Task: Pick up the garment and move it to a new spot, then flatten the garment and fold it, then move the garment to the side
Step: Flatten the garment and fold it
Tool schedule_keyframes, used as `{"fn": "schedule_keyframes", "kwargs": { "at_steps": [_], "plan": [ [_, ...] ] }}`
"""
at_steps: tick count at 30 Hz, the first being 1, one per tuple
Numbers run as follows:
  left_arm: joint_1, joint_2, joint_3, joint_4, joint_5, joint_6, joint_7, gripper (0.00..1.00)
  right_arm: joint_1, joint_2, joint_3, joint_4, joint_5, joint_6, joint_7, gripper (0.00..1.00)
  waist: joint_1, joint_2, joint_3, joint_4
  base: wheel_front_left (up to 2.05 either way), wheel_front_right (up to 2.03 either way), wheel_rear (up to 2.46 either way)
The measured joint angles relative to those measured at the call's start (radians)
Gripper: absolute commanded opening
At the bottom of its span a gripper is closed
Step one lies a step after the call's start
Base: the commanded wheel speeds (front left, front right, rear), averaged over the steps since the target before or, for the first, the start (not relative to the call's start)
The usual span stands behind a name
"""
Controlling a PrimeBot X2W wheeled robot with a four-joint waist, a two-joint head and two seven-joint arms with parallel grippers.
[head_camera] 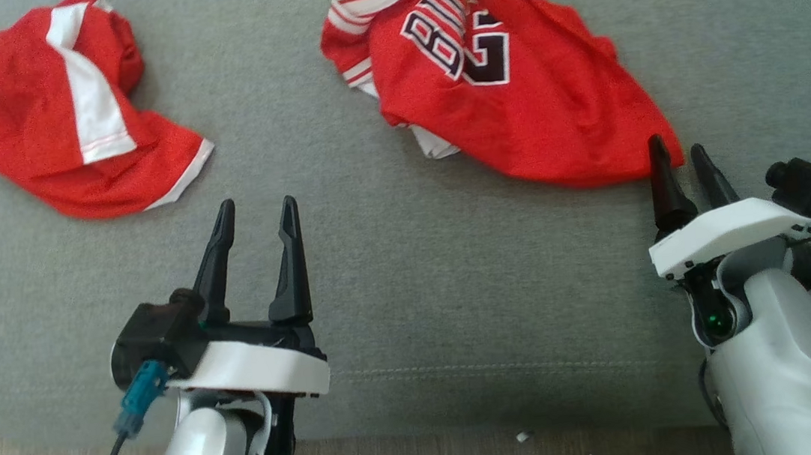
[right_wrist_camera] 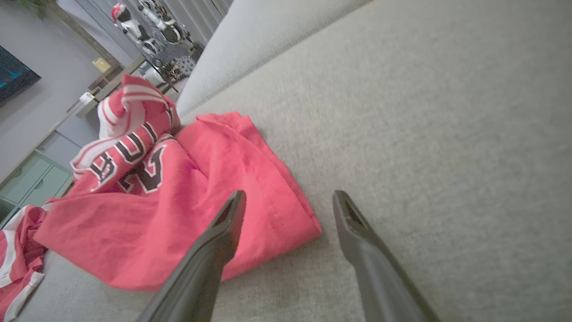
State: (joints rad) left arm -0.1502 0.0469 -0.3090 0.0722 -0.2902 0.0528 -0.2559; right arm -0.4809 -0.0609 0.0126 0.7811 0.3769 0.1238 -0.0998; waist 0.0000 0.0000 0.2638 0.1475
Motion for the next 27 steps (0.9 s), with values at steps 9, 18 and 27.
{"fn": "schedule_keyframes", "kwargs": {
  "at_steps": [9,18,27],
  "plan": [
    [-0.003,0.0,0.002,0.002,0.0,0.0,0.0,1.0,-0.102,-0.008,0.028,0.158,0.024,0.0,-0.054,0.0,0.0,0.0,0.021,0.023,0.0,0.0,0.0],
    [-0.002,0.0,0.003,0.005,0.008,0.0,0.0,1.0,-0.144,-0.009,-0.052,0.182,-0.13,0.0,-0.12,0.0,0.0,0.0,-0.011,-0.018,0.0,0.0,0.0],
    [0.002,0.0,-0.009,0.005,0.007,0.0,0.0,1.0,-0.28,-0.146,-0.229,0.075,-0.321,0.0,-0.012,0.0,0.0,0.0,-0.025,-0.043,0.0,0.0,0.0]
  ]
}}
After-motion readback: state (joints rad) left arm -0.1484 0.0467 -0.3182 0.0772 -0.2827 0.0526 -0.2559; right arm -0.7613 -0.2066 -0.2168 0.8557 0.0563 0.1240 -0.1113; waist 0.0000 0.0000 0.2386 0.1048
